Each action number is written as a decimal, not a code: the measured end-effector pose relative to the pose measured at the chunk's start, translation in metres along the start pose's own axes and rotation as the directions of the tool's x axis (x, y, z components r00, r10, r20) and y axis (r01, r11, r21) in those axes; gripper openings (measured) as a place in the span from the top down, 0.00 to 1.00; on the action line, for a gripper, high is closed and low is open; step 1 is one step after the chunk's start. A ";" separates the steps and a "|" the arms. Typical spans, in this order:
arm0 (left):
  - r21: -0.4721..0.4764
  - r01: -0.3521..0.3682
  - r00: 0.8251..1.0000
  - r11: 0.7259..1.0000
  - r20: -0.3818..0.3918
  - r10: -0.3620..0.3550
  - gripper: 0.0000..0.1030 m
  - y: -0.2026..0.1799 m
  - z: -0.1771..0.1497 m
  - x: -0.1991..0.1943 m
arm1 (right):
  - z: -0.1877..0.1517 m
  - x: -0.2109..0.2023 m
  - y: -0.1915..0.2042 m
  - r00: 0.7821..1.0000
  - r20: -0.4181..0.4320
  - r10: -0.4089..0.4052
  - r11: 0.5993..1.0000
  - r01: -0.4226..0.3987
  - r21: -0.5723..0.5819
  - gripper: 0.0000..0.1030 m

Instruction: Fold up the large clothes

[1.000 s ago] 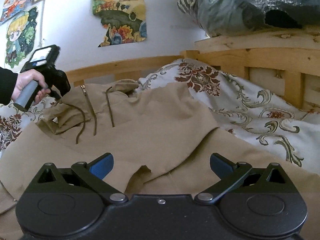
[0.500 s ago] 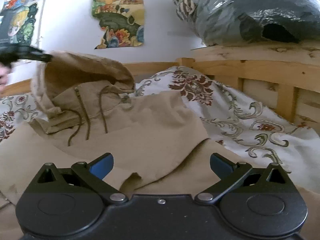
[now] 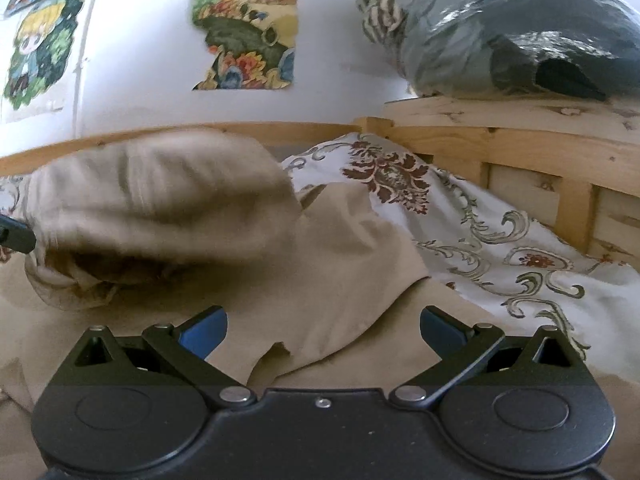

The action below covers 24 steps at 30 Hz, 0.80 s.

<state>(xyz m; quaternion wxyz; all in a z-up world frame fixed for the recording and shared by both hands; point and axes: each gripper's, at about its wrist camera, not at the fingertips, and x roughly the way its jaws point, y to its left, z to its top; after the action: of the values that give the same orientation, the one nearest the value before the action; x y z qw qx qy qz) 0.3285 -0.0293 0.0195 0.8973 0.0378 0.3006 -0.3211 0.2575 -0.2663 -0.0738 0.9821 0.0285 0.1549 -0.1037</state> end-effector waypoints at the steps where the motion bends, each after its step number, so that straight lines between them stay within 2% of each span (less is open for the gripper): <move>1: -0.011 0.030 1.000 0.999 -0.005 -0.030 0.35 -0.001 -0.004 -0.004 | 0.000 0.000 0.002 1.000 -0.003 0.002 1.000 -0.002 -0.009 0.01; 3: 0.005 0.039 0.999 0.999 -0.016 -0.039 0.34 -0.006 -0.007 -0.007 | 0.000 0.000 0.005 1.000 -0.003 0.009 1.000 -0.009 -0.018 0.01; 7: 0.092 -0.074 0.997 0.993 0.006 0.074 0.30 -0.012 -0.011 -0.002 | -0.001 0.000 0.007 1.000 -0.006 0.019 0.999 -0.020 -0.027 0.01; 10: 0.210 -0.128 0.991 0.969 -0.002 0.131 0.24 -0.020 -0.007 0.007 | -0.001 0.001 0.009 1.000 -0.012 0.028 0.999 -0.029 -0.032 0.01; 12: 0.286 -0.132 0.990 0.949 -0.003 0.139 0.24 -0.024 -0.004 0.019 | -0.001 0.001 0.010 0.999 -0.013 0.034 0.999 -0.034 -0.032 0.01; 14: 0.323 -0.120 0.991 0.939 -0.015 0.132 0.24 -0.024 -0.005 0.028 | -0.001 0.001 0.009 0.999 -0.012 0.040 0.999 -0.040 -0.029 0.01; 16: 0.372 -0.136 0.987 0.918 -0.033 0.159 0.34 -0.028 -0.005 0.039 | -0.001 0.001 0.008 0.999 -0.014 0.047 0.999 -0.047 -0.021 0.01; 18: 0.421 -0.175 0.976 0.890 -0.044 0.213 0.68 -0.032 -0.003 0.050 | 0.000 0.002 0.007 0.998 -0.018 0.056 0.998 -0.056 -0.016 0.01; 20: 0.423 -0.213 0.969 0.881 -0.026 0.246 0.86 -0.033 0.003 0.056 | 0.001 0.002 0.007 0.997 -0.013 0.075 0.997 -0.075 -0.010 0.01; 21: 0.405 -0.240 0.965 0.882 0.002 0.262 0.92 -0.032 0.008 0.056 | 0.001 0.001 0.007 0.996 -0.010 0.087 0.996 -0.087 -0.010 0.01; 24: 0.315 -0.279 0.960 0.907 0.057 0.275 0.95 -0.022 0.031 0.051 | 0.005 -0.003 0.011 0.992 0.010 0.128 0.992 -0.128 -0.010 0.01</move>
<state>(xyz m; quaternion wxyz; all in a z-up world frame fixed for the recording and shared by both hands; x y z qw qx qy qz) 0.3629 -0.0826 0.0191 0.9173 0.2234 0.2309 -0.2352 0.2585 -0.2551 -0.0681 0.9876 0.0334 0.1481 -0.0398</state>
